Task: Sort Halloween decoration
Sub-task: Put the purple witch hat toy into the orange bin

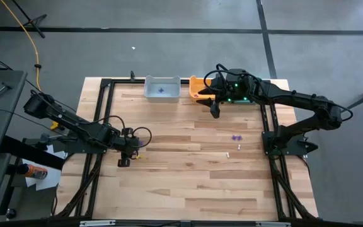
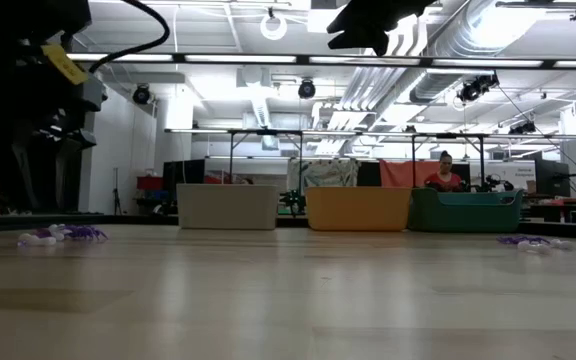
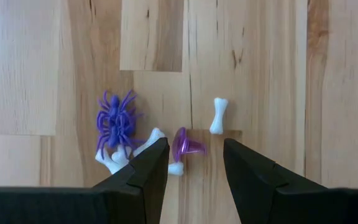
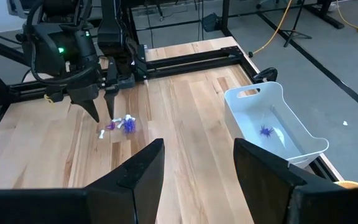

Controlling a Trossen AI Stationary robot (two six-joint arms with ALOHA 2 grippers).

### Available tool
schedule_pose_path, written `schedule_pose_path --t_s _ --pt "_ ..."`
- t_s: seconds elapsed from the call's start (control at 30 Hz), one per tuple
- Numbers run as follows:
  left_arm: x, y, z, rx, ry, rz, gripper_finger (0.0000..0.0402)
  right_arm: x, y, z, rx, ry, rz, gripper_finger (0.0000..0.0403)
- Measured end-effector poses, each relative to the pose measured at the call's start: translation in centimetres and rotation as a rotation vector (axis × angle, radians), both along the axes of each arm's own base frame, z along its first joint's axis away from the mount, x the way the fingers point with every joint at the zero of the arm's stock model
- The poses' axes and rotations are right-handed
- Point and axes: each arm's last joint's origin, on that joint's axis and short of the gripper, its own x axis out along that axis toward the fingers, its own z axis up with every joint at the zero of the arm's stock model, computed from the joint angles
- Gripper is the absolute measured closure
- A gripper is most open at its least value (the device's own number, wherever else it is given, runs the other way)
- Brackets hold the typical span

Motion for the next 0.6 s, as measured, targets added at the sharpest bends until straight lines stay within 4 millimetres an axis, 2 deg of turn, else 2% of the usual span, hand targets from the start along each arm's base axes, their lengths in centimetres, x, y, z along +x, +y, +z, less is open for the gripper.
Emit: schedule_pose_path --t_s 0.17,0.6 --pt "0.1 0.0 -0.4 0.018 0.024 -0.013 0.0262 0.0 0.0 0.0 0.0 0.0 0.0 0.0214" --pt "1.4 -0.5 -2.6 0.041 0.104 0.0 0.0315 0.0 0.0 0.0 0.004 0.003 -0.002 0.0215"
